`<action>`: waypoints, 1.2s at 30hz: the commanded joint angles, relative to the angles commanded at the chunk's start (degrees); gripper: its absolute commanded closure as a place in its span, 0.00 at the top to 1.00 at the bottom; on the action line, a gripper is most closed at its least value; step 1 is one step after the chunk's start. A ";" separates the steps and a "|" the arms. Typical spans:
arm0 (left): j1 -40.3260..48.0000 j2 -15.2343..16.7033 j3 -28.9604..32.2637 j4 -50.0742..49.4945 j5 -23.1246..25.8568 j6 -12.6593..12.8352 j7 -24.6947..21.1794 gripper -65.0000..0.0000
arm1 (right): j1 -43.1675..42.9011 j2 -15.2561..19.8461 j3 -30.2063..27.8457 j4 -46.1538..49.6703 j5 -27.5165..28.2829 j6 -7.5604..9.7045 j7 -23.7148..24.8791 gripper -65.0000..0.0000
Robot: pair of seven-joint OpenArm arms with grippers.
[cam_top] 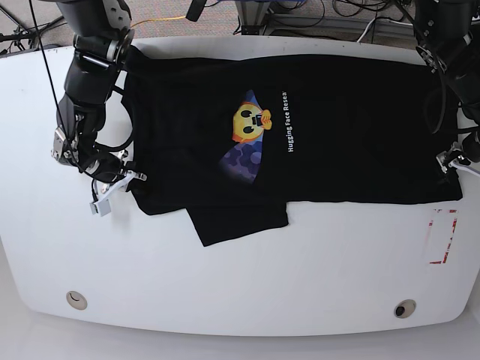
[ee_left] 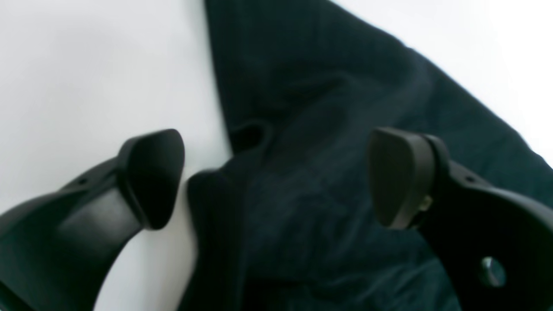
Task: Fold the T-shirt properly
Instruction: 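Grasp the shirt's hem corner with the left gripper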
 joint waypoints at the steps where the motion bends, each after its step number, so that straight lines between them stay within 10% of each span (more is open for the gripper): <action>1: -0.53 0.00 0.00 -0.53 0.09 -0.97 0.00 0.71 | 0.00 0.00 0.00 0.00 -0.09 0.00 0.00 0.00; 9: -1.93 -0.18 8.26 -1.58 0.18 -4.18 -0.18 0.00 | 0.00 0.09 0.00 0.09 0.09 0.00 0.00 0.00; 23: 3.34 -0.09 10.73 26.90 0.00 -4.18 4.84 0.00 | -3.25 0.18 -0.35 23.82 -0.26 -0.09 -6.51 0.00; 36: -9.49 1.93 10.73 41.58 -0.09 -4.18 12.04 0.00 | 9.32 9.05 -6.59 27.25 0.26 0.00 -6.59 0.00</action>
